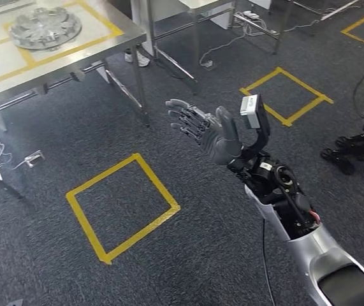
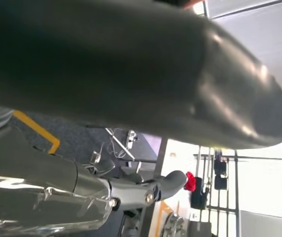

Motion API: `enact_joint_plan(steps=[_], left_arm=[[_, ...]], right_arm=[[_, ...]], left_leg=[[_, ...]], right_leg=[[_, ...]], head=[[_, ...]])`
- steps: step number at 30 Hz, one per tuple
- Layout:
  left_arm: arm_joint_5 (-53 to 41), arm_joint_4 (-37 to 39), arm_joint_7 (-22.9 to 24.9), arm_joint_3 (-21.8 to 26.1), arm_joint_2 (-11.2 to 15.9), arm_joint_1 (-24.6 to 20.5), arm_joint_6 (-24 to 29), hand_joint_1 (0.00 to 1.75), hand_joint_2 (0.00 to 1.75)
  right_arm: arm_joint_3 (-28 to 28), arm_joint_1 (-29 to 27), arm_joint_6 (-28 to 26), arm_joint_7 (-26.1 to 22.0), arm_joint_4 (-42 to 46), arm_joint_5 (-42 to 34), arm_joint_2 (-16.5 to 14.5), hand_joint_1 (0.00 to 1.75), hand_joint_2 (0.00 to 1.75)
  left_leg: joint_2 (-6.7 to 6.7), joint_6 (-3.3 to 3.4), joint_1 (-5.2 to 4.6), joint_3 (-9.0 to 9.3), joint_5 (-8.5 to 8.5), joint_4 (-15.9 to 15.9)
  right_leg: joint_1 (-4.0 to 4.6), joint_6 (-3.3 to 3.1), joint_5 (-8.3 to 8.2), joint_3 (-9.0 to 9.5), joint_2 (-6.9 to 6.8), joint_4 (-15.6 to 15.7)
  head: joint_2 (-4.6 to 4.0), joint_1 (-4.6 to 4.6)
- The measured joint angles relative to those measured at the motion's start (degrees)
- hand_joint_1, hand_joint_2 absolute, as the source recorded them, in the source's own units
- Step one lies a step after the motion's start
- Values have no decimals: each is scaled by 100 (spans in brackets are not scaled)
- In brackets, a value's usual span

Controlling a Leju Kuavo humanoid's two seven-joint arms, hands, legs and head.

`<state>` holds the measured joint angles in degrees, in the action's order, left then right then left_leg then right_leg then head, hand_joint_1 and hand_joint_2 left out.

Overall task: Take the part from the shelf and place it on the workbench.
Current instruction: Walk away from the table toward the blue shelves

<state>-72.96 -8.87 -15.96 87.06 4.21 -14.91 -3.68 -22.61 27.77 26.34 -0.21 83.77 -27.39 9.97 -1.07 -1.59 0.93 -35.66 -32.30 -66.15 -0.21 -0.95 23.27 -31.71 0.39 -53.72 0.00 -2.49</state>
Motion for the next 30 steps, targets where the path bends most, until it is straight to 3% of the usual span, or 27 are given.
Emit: enact_joint_plan(steps=[1,2,3,4,6,7,8,10,11,13,15,17,18,20,22,24,26,28,30], left_arm=[[8,0,-5,0,5,15,8,0,0],[15,0,-10,0,9,28,12,0,0],[21,0,-14,0,9,38,15,0,0],[28,0,-15,0,10,43,21,0,0],[49,0,-15,1,23,44,40,0,0],[63,-1,-17,1,33,47,51,0,0],[77,-1,-23,2,40,52,62,0,0],[103,-1,-49,4,44,54,84,0,0],[115,-1,-64,4,41,49,96,0,0],[134,-2,-91,5,33,48,118,0,0],[145,-2,-104,7,29,70,129,0,0],[149,-2,-108,7,27,91,136,0,0],[150,-2,-109,7,25,95,139,0,0],[150,-2,-110,7,15,92,143,0,0],[145,-2,-114,7,6,89,145,0,0],[133,-2,-118,7,3,85,156,0,0],[114,-2,-119,7,1,65,167,0,0],[98,-1,-119,7,-7,41,170,0,0],[95,0,-119,7,-10,43,174,0,0]], right_arm=[[-5,-31,-5,-3,4,27,0,0,0],[-8,-58,-7,-9,7,57,0,0,0],[-10,-75,-8,-16,8,80,0,0,0],[-11,-81,-7,-26,8,99,0,0,0],[-13,-77,2,-46,9,123,0,0,0],[-13,-74,11,-55,9,140,-1,0,0],[-14,-73,24,-63,8,157,-2,0,0],[-8,-73,45,-76,8,179,-4,0,0],[0,-75,50,-81,8,180,-4,0,0],[15,-61,52,-85,7,178,-6,0,0],[19,-59,51,-85,5,176,-10,0,0],[23,-88,45,-84,-1,176,-13,0,0],[27,-99,41,-84,-5,176,-13,0,0],[36,-100,37,-84,-12,174,-13,0,0],[40,-86,28,-83,-13,169,-13,0,0],[43,-91,4,-73,-13,164,-13,0,0],[49,-109,-18,-52,-4,158,-13,0,0],[63,-101,-34,-38,18,138,-13,0,0],[65,-101,-45,-27,35,111,-13,0,0]], left_leg=[[47,-6,0,-192,-128,-374],[68,-5,-1,-313,-150,-581],[78,3,0,-317,-45,-536],[102,18,2,-210,153,-263],[306,64,10,164,583,599],[395,83,14,302,703,919],[452,100,12,379,752,1100],[369,136,7,399,753,1155],[308,164,11,409,764,1170],[185,226,25,432,779,1206],[54,264,18,444,768,1213],[-77,271,16,452,754,1210],[-139,265,17,461,744,1209],[-262,232,19,505,711,1206],[-374,178,-12,553,666,1194],[-490,128,-52,576,639,1187],[-594,74,-49,605,604,1188],[-401,18,-20,536,419,959],[-61,-5,-3,209,47,251]], right_leg=[[3,-8,-4,-6,70,-1],[5,-11,-6,-10,143,-3],[6,-11,-8,-9,218,-5],[6,-9,-10,-6,293,-9],[16,10,-8,-11,434,-24],[21,29,-10,-24,501,-35],[23,57,-13,-43,565,-42],[11,129,-32,-78,684,-37],[7,162,-19,-92,651,-53],[17,221,173,-226,373,-342],[0,265,575,-581,75,-1128],[-38,300,806,-903,12,-1816],[-52,311,753,-916,-2,-1846],[-67,307,360,-579,-115,-1186],[-26,267,71,-178,-388,-387],[25,199,52,-77,-503,-129],[24,119,39,-84,-364,-106],[8,38,6,-69,-221,-69],[2,-12,-17,-73,-75,-53]], head=[[0,39],[0,64],[0,83],[0,97],[0,125],[0,130],[0,131],[0,123],[0,119],[0,68],[0,5],[0,-32],[0,-58],[0,-117],[0,-169],[0,-157],[0,-116],[0,-84],[0,-10]])
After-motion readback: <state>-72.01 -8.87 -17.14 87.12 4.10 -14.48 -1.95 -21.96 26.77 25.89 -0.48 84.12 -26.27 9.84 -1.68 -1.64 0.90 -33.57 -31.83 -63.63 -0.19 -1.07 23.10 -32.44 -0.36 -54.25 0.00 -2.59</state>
